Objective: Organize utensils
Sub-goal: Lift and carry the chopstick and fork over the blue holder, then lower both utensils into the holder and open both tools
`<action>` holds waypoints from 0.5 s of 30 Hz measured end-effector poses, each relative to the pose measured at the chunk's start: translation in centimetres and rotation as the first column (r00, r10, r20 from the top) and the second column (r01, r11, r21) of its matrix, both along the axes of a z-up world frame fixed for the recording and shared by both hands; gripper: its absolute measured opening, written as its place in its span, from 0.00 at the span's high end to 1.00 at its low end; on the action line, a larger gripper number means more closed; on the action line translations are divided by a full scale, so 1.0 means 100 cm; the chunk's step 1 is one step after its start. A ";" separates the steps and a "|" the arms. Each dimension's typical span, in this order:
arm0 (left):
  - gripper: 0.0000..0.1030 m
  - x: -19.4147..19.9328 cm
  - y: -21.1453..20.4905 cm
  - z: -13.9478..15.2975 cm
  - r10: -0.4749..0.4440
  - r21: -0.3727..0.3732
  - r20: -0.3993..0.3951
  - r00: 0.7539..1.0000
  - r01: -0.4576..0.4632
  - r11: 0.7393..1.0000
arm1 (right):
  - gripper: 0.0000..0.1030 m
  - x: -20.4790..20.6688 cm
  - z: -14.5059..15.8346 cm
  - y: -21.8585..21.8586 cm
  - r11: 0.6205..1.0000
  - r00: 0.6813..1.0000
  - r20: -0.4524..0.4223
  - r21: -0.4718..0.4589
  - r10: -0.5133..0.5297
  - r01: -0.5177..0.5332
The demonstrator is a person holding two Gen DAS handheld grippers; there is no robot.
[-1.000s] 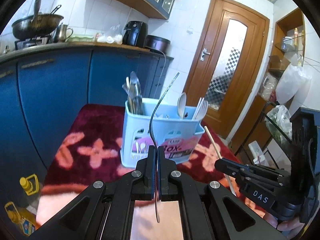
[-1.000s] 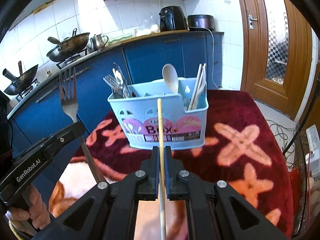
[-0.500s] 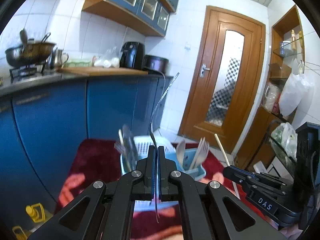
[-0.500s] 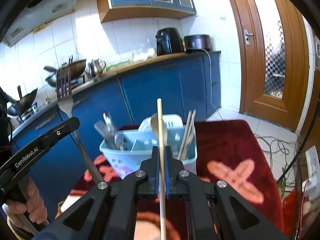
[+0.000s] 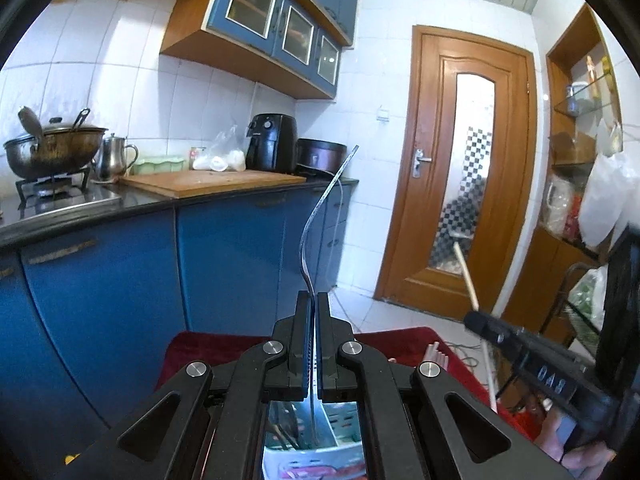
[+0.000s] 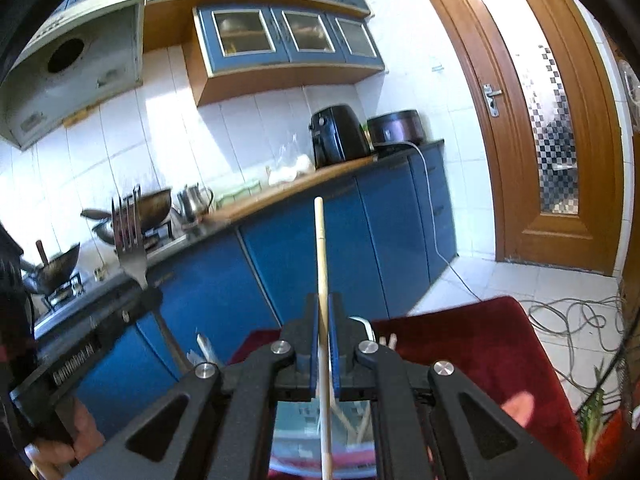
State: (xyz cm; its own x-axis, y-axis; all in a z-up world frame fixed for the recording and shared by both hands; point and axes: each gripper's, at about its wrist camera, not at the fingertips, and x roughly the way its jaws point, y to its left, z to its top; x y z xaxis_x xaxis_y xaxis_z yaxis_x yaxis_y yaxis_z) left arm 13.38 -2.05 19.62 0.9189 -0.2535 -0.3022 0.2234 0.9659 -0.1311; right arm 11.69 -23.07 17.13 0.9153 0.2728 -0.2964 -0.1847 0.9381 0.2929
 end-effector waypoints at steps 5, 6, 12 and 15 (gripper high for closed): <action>0.99 0.016 -0.004 -0.015 0.014 0.025 -0.019 1.000 -0.013 1.000 | 0.94 0.018 -0.010 -0.001 1.000 0.998 0.057 0.021 -0.019 0.018; 0.99 0.019 -0.005 -0.019 0.013 0.026 -0.023 1.000 -0.013 1.000 | 0.94 0.022 -0.013 -0.002 1.000 0.998 0.064 0.023 -0.022 0.020; 0.99 0.029 -0.011 -0.037 0.005 0.036 -0.043 0.999 -0.003 0.999 | 0.94 0.036 -0.032 -0.001 0.999 0.996 0.080 0.022 -0.034 0.033; 0.99 0.032 -0.013 -0.046 0.001 0.041 -0.050 0.999 0.001 0.999 | 0.93 0.036 -0.043 0.004 0.999 0.994 0.104 -0.017 -0.042 0.044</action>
State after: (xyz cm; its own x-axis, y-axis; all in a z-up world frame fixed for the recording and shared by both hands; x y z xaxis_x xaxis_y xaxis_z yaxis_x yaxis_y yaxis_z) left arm 16.59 -3.38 15.03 0.9023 -0.2399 -0.3583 0.2174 0.9707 -0.1024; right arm 15.33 -22.71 12.81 0.9521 0.2281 -0.2038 -0.1729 0.9510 0.2565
